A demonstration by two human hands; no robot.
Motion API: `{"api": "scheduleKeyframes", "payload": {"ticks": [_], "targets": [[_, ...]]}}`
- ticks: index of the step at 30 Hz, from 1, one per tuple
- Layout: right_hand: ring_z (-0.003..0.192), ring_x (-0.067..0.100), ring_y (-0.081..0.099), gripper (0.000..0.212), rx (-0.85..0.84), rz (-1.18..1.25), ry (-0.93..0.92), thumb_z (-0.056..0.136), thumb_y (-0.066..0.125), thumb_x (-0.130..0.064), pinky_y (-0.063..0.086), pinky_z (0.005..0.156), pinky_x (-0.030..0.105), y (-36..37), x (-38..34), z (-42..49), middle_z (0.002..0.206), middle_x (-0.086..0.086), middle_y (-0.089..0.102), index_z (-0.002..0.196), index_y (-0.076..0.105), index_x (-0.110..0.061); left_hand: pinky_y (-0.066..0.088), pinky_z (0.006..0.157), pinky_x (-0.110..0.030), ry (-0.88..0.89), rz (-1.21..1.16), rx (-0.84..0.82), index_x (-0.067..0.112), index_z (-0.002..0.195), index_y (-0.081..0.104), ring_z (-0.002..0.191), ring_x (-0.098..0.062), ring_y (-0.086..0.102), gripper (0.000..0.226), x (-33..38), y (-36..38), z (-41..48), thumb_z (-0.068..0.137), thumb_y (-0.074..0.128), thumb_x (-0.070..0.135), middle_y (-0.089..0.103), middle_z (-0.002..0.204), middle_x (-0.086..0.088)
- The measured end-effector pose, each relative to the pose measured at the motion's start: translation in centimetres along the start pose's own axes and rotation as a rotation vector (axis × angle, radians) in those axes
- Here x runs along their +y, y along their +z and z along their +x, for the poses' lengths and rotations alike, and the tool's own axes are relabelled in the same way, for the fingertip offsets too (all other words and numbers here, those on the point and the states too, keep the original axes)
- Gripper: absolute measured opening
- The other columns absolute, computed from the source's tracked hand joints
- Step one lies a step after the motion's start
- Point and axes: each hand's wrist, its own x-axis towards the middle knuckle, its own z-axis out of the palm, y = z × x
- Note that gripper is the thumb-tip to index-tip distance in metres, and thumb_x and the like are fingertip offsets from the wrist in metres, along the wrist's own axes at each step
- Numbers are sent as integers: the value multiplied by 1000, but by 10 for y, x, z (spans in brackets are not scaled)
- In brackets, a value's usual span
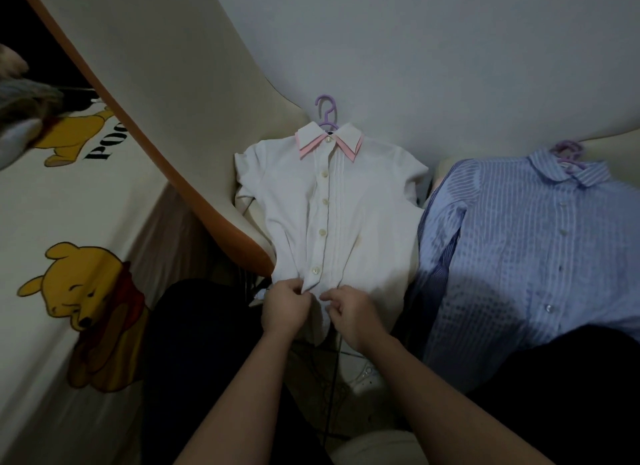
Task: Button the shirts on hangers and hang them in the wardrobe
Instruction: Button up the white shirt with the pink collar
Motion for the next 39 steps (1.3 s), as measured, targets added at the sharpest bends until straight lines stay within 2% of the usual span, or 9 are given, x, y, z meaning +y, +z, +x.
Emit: {"api": "scheduleKeyframes", "payload": {"ticks": [4, 12, 15, 23, 26, 29, 32, 34, 39], "targets": [[99, 21, 63, 30, -35, -31, 40, 93, 55, -15, 50, 86, 30, 5, -14, 4, 107, 4, 70, 116, 72, -24, 44, 59, -27, -30, -64, -66, 9, 79, 69, 74, -21, 62, 14, -10, -2, 6, 89, 68, 20, 66, 74, -5], [100, 31, 65, 29, -24, -198, 104, 91, 50, -15, 50, 82, 34, 20, -16, 13, 106, 9, 71, 112, 69, -23, 55, 75, -33, 13, -52, -119, 24, 102, 68, 85, -18, 65, 18, -14, 4, 6, 89, 67, 36, 70, 90, 2], [95, 29, 65, 23, -2, -208, 112, 92, 51, -15, 52, 80, 34, 22, -13, 16, 102, 8, 71, 106, 69, -22, 46, 63, -27, 16, 48, -100, 27, 95, 64, 80, -16, 63, 16, -13, 3, 6, 91, 64, 43, 66, 87, 3], [92, 28, 67, 20, 70, -358, 134, 99, 49, -25, 47, 71, 30, 29, -15, 25, 96, 6, 71, 104, 68, -23, 37, 55, -26, -8, 325, -16, 26, 77, 53, 74, -17, 60, 19, -18, 0, 1, 94, 58, 34, 59, 78, 5], [67, 25, 69, 2, 56, -440, 172, 86, 69, -20, 45, 55, 26, 29, -25, 24, 74, 5, 70, 84, 70, -21, 35, 52, -24, 32, 369, 49, 25, 73, 56, 66, -14, 57, 23, -22, -1, 0, 95, 58, 33, 60, 78, 2], [39, 22, 59, 22, 97, -462, 173, 60, 88, -18, 39, 40, 21, 35, -20, 26, 49, 2, 60, 61, 66, -21, 37, 50, -23, 35, 407, 81, 23, 73, 64, 63, -13, 59, 25, -22, -1, -2, 95, 59, 33, 63, 72, 3], [65, 30, 69, 5, 122, -406, 121, 86, 66, -18, 46, 56, 29, 32, -20, 21, 72, 6, 70, 82, 69, -19, 43, 53, -24, 23, 408, 97, 25, 81, 67, 68, -15, 63, 18, -19, -3, -5, 95, 59, 32, 65, 74, 4], [78, 28, 67, 14, 132, -348, 115, 95, 54, -22, 43, 64, 29, 30, -18, 16, 84, 5, 71, 89, 67, -19, 45, 59, -26, -3, 339, 143, 27, 89, 66, 77, -18, 64, 9, -17, -4, -8, 93, 63, 35, 67, 84, 3], [66, 10, 57, 14, 172, -28, 211, 86, 71, -25, 39, 58, 21, 32, -10, -1, 69, -7, 64, 73, 66, -25, 51, 64, -27, -84, 157, 165, 26, 91, 68, 80, -16, 65, 8, -14, -5, -18, 88, 70, 33, 68, 90, 5]]}}
